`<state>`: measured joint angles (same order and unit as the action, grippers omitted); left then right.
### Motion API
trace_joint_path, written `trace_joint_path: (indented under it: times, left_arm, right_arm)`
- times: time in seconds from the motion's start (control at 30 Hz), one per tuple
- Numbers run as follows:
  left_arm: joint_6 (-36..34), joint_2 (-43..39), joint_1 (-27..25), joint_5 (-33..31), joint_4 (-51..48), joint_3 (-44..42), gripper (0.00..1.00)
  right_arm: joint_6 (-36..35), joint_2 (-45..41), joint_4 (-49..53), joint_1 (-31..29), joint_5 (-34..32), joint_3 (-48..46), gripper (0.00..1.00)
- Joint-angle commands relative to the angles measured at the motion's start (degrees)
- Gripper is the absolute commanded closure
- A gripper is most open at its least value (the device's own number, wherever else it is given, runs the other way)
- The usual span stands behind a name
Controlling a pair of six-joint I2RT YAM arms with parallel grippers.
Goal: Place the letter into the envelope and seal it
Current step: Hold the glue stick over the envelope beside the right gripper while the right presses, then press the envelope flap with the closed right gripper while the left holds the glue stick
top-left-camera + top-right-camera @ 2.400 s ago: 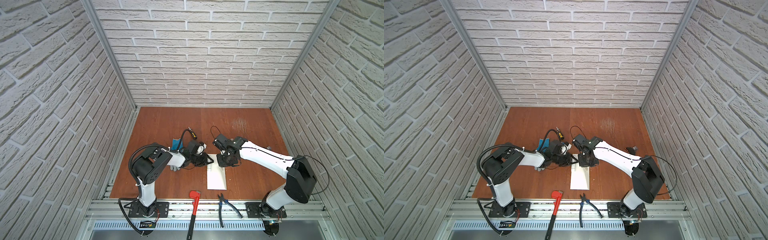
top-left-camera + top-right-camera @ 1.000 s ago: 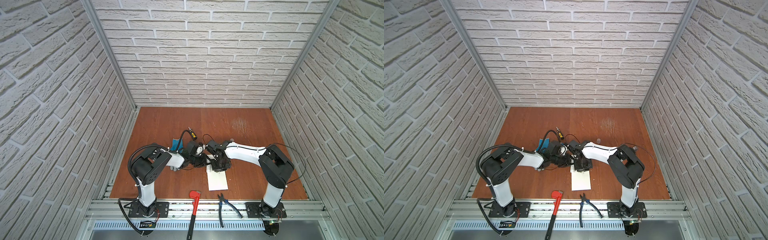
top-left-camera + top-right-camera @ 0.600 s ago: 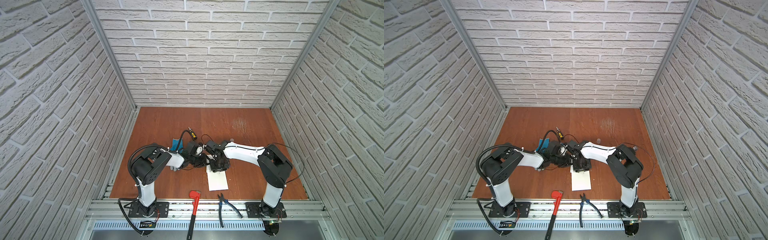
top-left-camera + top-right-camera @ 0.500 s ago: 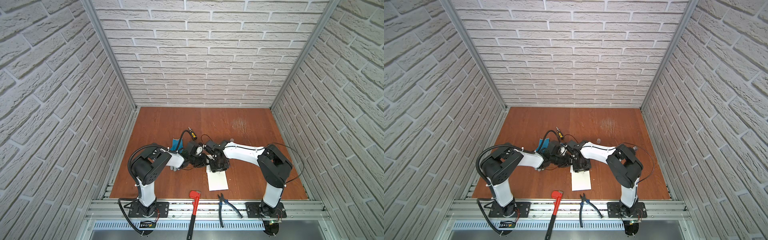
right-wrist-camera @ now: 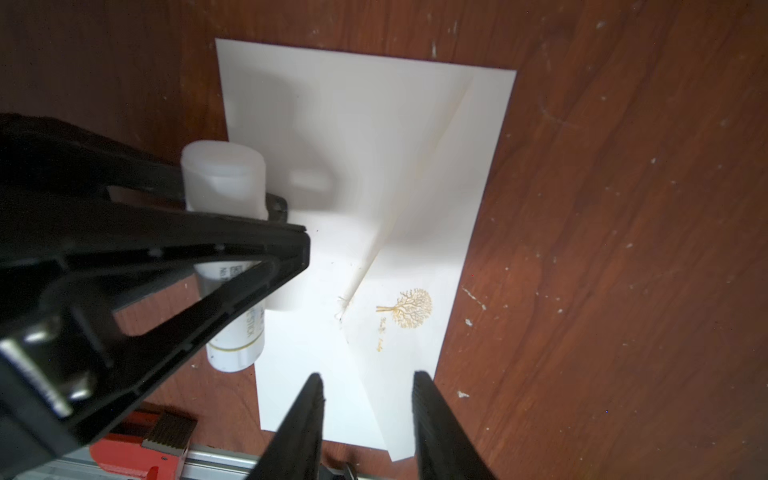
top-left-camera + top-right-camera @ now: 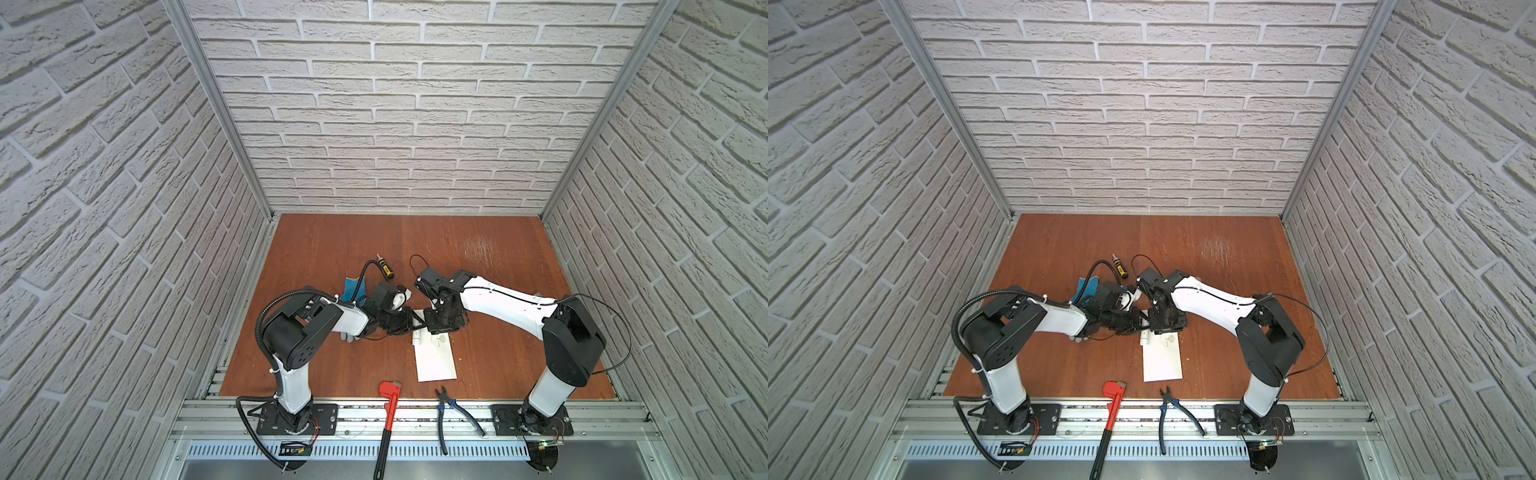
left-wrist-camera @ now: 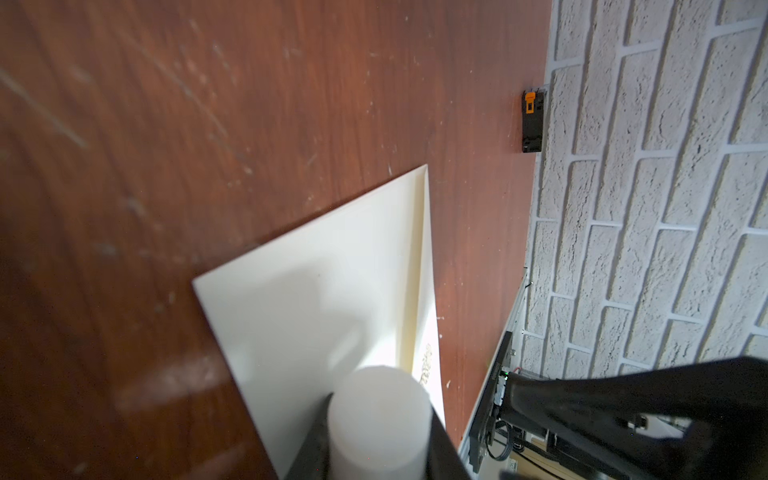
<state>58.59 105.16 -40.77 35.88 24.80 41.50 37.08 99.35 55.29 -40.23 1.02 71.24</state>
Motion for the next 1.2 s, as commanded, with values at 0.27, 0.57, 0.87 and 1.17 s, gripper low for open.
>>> trace_joint_path:
  times: [0.27, 0.57, 0.87, 1.17]
  left_arm:
    - [-0.8, 0.5, 0.5, -2.1, -6.1, -1.8, 1.00]
    - [-1.1, 0.4, 1.0, -1.9, -6.1, -2.0, 1.00]
    - [-1.2, 0.4, 1.4, -1.6, -6.2, -2.0, 1.00]
    - [-1.4, 0.4, 1.5, -1.6, -6.3, -1.8, 1.00]
  right_arm:
    - [-0.8, 6.1, -4.5, 0.2, 2.9, -1.7, 0.84]
    - [-0.2, 9.3, -7.4, -0.8, 3.4, -4.2, 0.85]
    - [-0.9, 10.1, -7.3, -1.0, 2.9, -5.5, 0.91]
    - [-1.8, 12.0, -8.0, -1.8, 3.5, -5.7, 0.93]
